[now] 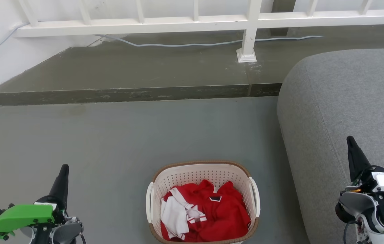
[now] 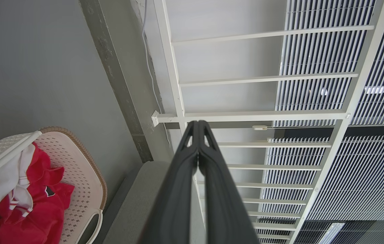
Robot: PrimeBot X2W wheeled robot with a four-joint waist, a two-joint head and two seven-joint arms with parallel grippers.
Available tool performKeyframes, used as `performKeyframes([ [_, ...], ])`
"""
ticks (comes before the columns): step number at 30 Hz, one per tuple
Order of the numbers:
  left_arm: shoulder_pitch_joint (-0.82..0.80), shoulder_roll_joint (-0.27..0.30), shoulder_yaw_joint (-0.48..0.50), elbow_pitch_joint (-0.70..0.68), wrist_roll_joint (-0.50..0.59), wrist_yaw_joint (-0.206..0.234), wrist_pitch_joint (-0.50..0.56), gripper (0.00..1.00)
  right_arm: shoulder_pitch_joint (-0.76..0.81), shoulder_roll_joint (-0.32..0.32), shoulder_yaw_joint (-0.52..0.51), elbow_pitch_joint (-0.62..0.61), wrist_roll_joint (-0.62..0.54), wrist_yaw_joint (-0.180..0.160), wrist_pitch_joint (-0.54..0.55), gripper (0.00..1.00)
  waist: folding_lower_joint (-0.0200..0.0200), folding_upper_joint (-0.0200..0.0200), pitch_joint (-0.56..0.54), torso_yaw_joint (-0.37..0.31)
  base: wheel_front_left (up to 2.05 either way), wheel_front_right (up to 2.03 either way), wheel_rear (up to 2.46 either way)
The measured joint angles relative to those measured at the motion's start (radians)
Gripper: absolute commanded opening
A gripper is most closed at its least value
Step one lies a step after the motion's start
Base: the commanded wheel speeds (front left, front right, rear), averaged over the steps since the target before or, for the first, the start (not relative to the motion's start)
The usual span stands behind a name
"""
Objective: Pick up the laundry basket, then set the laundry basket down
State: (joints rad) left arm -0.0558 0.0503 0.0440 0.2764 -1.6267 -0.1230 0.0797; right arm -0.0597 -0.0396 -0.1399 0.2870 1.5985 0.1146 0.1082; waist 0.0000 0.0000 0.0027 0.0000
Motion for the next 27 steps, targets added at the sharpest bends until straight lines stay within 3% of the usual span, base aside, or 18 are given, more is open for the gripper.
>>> performKeyframes([
  [27,0.000,0.000,0.003,0.000,0.000,0.000,0.000,0.00,0.000,0.000,0.000,-0.002,0.000,0.007,0.000,0.00,0.0000,0.0000,0.000,0.000,0.00,0.00,0.00],
])
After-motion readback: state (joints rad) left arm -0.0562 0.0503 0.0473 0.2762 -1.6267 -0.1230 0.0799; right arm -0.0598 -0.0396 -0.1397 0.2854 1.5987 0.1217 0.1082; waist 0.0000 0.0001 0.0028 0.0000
